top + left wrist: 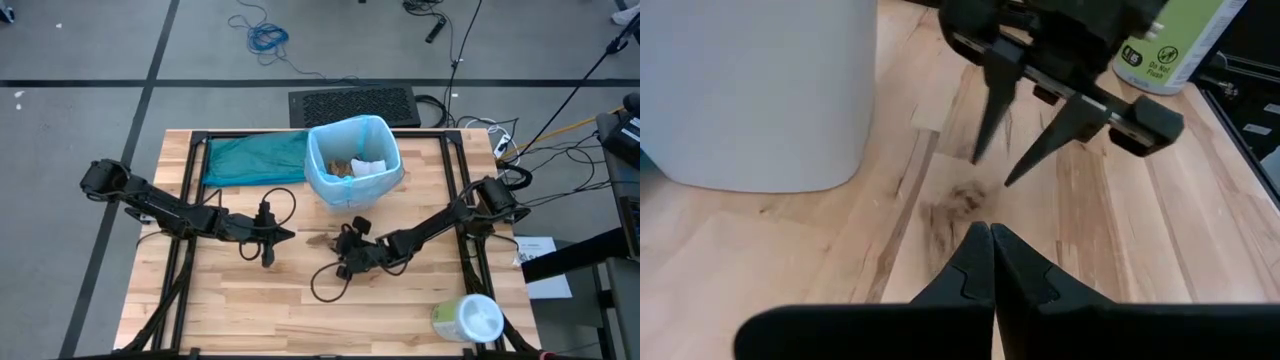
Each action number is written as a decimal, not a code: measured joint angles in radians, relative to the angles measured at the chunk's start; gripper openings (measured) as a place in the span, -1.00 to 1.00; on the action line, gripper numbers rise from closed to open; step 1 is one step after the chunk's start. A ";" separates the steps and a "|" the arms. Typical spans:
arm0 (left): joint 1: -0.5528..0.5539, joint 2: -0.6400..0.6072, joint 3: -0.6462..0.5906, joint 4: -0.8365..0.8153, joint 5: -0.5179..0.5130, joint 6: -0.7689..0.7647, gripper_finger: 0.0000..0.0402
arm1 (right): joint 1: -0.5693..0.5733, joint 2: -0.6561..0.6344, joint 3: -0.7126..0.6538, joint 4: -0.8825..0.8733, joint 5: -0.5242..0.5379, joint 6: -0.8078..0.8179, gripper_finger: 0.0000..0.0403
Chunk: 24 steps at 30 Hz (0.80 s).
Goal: Place trash/remove bag and relplace
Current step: Put the brown napkin into the blue trash bin
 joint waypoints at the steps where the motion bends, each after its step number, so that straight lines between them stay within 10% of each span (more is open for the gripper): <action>1: 0.000 0.000 0.000 0.000 0.000 0.000 -1.00 | 0.000 0.000 0.000 0.000 0.000 0.006 -0.25; 12: 0.000 0.000 0.000 0.000 0.000 0.000 -1.00 | -0.050 0.000 0.000 0.010 0.001 0.026 0.34; 24: 0.000 0.000 0.000 0.000 0.000 0.000 -1.00 | -0.093 0.000 0.000 0.052 -0.131 0.044 -0.22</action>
